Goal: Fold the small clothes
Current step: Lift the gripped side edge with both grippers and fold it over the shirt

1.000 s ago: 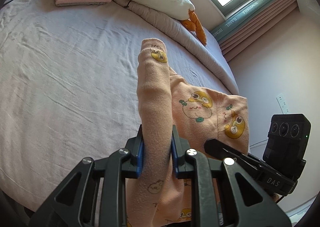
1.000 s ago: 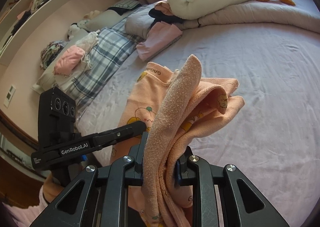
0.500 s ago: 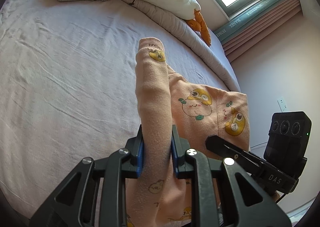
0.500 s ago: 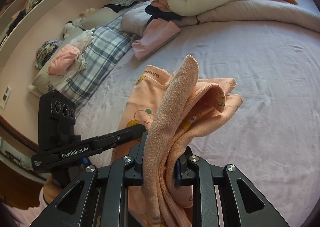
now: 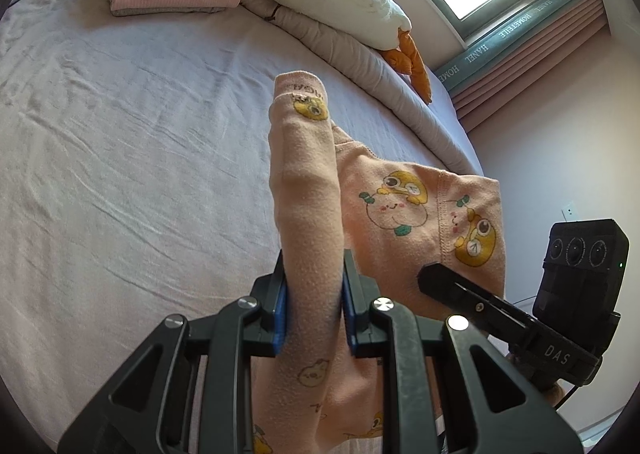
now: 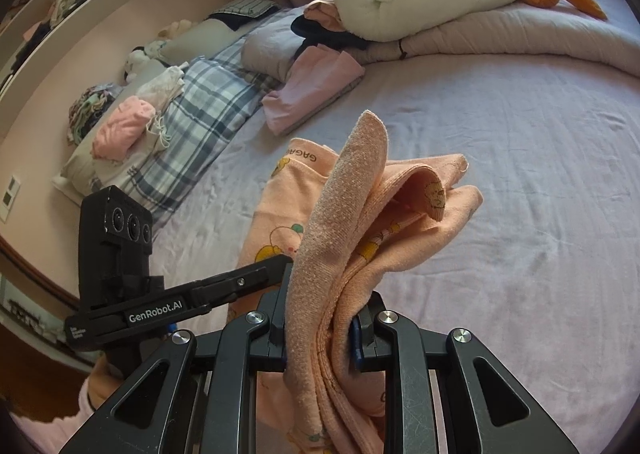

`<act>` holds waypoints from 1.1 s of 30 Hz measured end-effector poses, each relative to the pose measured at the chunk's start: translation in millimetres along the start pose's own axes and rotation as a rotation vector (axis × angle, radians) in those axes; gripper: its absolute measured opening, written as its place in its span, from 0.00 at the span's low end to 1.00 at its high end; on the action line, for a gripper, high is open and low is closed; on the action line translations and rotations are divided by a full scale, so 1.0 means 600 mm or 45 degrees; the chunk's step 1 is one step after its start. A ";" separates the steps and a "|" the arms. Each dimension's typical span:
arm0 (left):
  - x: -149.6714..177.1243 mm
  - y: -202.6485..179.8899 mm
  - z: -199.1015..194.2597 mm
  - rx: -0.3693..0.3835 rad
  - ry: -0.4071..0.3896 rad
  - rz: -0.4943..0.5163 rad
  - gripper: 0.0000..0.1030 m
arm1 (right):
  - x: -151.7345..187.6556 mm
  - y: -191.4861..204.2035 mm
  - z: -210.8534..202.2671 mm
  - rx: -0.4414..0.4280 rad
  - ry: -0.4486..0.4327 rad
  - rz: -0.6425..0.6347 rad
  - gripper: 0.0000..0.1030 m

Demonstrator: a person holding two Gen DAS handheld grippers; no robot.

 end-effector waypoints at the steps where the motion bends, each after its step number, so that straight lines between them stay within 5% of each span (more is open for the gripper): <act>1: -0.005 0.000 0.004 -0.003 0.000 0.003 0.20 | -0.004 -0.001 0.003 -0.002 -0.002 0.000 0.23; 33: -0.076 0.025 0.071 -0.097 0.002 0.017 0.20 | -0.076 -0.058 0.066 -0.009 -0.025 0.018 0.23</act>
Point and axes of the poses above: each gripper's, at about its wrist camera, not at the fingertips, and z roughly the way its jaws point, y to its left, x to its underside, the point moved 7 cm from there along z, roughly the way its jaws point, and after that the axes turned 8 degrees about -x, right-handed, at the moved point
